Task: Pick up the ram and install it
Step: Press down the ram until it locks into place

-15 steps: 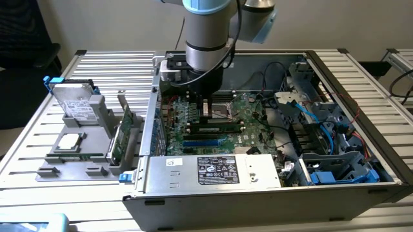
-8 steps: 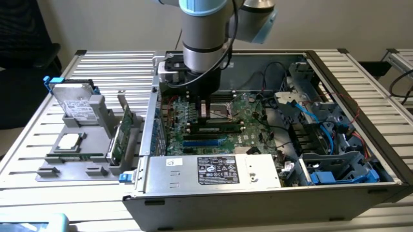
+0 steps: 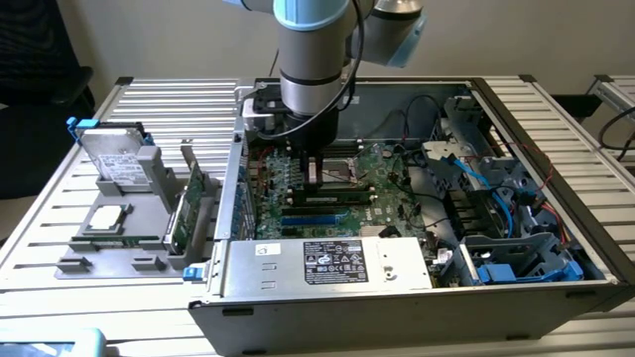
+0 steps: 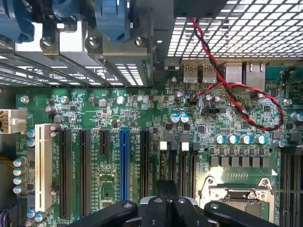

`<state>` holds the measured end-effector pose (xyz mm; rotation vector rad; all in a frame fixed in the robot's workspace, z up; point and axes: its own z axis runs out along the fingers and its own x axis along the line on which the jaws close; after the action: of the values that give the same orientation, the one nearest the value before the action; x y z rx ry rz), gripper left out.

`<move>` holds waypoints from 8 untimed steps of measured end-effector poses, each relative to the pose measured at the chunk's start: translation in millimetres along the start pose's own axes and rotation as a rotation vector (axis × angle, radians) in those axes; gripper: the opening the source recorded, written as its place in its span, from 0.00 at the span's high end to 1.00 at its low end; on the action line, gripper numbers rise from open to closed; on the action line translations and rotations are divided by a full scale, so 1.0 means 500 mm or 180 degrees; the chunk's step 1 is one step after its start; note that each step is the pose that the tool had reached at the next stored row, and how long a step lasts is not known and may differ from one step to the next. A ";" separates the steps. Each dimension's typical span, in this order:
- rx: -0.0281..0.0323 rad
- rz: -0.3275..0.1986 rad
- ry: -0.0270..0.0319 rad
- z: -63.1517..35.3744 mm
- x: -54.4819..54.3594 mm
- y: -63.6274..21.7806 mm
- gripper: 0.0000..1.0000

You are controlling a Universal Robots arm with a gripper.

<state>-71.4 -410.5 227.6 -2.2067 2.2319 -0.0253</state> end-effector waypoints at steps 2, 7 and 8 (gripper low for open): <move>0.0001 0.0000 -0.0001 0.002 0.000 0.001 0.89; 0.0004 0.0000 -0.0003 -0.009 0.000 0.000 0.89; 0.0003 0.0000 -0.0002 -0.018 0.000 -0.003 0.89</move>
<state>-70.0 -410.5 236.6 -2.2060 2.2311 -0.0260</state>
